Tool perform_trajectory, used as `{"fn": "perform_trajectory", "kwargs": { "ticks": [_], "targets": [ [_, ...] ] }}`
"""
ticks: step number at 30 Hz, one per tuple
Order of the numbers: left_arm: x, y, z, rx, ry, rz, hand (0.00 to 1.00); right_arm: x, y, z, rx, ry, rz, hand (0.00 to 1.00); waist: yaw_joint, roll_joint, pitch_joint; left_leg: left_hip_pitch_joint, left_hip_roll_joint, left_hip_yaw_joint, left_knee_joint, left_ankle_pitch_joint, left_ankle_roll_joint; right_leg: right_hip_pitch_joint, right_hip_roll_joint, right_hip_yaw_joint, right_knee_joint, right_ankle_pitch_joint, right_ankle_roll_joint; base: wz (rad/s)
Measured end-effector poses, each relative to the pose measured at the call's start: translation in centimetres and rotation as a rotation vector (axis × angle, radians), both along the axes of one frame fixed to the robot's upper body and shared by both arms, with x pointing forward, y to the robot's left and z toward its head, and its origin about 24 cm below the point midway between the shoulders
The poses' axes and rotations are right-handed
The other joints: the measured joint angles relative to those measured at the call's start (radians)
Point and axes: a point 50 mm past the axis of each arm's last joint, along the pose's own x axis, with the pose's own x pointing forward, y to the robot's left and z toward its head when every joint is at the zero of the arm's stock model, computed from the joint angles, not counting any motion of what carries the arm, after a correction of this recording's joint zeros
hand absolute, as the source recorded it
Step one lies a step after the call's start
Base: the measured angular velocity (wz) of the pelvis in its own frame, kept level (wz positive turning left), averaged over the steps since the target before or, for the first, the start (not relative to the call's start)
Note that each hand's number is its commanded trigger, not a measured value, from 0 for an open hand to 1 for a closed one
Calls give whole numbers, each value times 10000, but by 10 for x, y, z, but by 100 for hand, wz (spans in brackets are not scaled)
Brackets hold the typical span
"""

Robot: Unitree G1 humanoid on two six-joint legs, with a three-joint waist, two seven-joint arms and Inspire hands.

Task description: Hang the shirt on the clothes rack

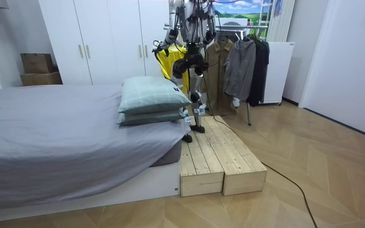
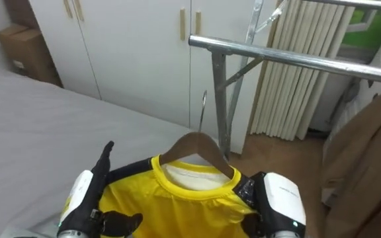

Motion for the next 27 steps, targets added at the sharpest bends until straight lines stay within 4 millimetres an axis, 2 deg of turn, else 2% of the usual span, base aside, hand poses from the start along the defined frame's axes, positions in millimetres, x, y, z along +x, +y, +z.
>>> {"fn": "perform_trajectory", "kwargs": {
  "ticks": [2, 7, 9, 14, 18, 23, 27],
  "targets": [
    [0, 0, 0, 13, -27, 35, 0, 0, -1, 0, -12, 9, -39, 100, -13, 53, 18, 66, 0, 59, -112, 11, 10, -17, 54, 167, -30, 0, 0, -28],
    [0, 0, 0, -179, -39, 126, 0, 0, 0, 0, 39, 6, -50, 100, 18, 26, 42, 184, -5, 252, -325, 12, 10, -72, 150, 466, -69, -4, 5, -20],
    [-2, 4, -6, -331, 228, 327, 0, 0, 2, 0, 26, -18, 16, 100, 235, -4, 60, 303, -3, 480, -458, 11, 10, -117, 256, 757, -27, 2, 21, -40],
    [-6, 11, -15, -416, 447, 788, 0, 4, 5, 7, -286, -349, 238, 100, 332, -34, 86, 299, 12, 919, -604, 11, 9, -331, 352, 923, -49, 48, 82, -23],
    [-6, 19, -16, -457, 455, 1238, 0, 5, 6, 12, -332, -563, 312, 100, 575, -65, 102, 301, 32, 1181, -685, 12, 9, -420, 461, 1157, -71, 94, 105, -19],
    [-6, 22, -16, -422, 378, 1446, 0, 8, 10, 20, -497, -1145, 453, 100, 586, -90, 102, 332, 89, 1375, -735, 12, 9, -375, 574, 1414, -271, 225, 116, -12],
    [-6, 22, -15, -419, 243, 1544, 0, 9, 10, 25, -556, -1708, 347, 100, 388, -171, 109, 360, 191, 1570, -773, 12, 8, -269, 657, 1623, -626, 444, 125, -17]
  ]
}}
